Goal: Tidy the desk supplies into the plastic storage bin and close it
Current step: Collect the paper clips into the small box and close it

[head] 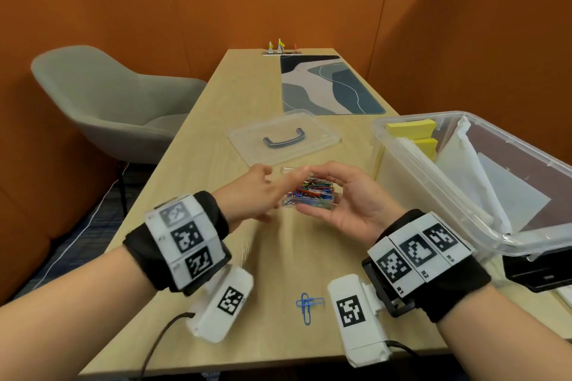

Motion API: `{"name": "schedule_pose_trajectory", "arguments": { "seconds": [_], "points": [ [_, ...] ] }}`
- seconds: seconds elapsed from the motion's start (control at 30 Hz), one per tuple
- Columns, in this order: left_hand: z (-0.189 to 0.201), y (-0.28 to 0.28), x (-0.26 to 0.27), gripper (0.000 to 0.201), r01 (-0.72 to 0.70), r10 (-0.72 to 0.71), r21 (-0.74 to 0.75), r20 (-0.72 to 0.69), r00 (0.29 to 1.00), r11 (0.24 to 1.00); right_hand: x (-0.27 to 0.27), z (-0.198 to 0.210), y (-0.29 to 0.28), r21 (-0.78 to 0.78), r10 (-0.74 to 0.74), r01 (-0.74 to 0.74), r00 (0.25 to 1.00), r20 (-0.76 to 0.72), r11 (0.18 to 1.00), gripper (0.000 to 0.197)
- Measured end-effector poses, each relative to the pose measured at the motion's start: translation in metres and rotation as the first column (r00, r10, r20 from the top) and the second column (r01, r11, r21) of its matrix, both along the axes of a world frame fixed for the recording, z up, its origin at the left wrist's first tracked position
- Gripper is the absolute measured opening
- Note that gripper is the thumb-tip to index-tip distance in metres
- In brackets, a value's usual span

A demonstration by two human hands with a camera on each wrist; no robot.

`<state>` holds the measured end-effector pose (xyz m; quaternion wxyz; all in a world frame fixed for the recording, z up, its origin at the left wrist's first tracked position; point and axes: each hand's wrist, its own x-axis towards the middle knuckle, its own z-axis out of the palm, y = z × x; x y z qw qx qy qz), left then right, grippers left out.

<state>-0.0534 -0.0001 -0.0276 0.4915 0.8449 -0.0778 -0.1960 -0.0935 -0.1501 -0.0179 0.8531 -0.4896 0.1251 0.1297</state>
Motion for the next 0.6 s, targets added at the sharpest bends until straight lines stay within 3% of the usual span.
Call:
{"name": "schedule_pose_trajectory", "arguments": {
  "seconds": [0.07,0.1,0.17,0.2,0.3,0.4,0.6],
  "points": [
    [-0.003,0.012,-0.005,0.080,-0.023,-0.018,0.253,0.159,0.987,0.967,0.000,-0.001,-0.003,-0.003,-0.043,0.043,0.999,0.004,0.999,0.012],
    [-0.004,0.018,-0.009,0.064,0.020,-0.098,0.330,0.220,0.971,0.944,0.001,-0.001,-0.004,0.000,-0.060,0.060,0.998,-0.003,0.998,0.014],
    [-0.001,0.023,-0.024,0.032,0.265,-0.360,0.366,0.218,0.907,0.892,0.001,-0.003,-0.005,-0.014,-0.075,0.074,0.997,-0.022,0.997,0.020],
    [-0.001,0.022,-0.032,0.025,0.414,-0.493,0.349,0.178,0.852,0.841,0.002,-0.004,-0.004,-0.022,-0.077,0.076,0.997,-0.030,0.997,0.027],
    [-0.005,0.010,-0.048,0.038,0.648,-0.739,0.403,0.120,0.663,0.646,0.002,-0.008,-0.005,-0.049,-0.073,0.071,0.996,-0.045,0.996,0.049],
    [-0.016,0.001,-0.049,0.041,0.673,-0.814,0.490,0.147,0.563,0.554,0.001,-0.011,-0.007,-0.093,-0.083,0.076,0.994,-0.073,0.993,0.052],
    [-0.019,0.001,-0.046,0.019,0.688,-0.824,0.496,0.109,0.556,0.530,0.000,-0.010,-0.009,-0.164,-0.096,0.078,0.990,-0.105,0.983,0.052]
  ]
}}
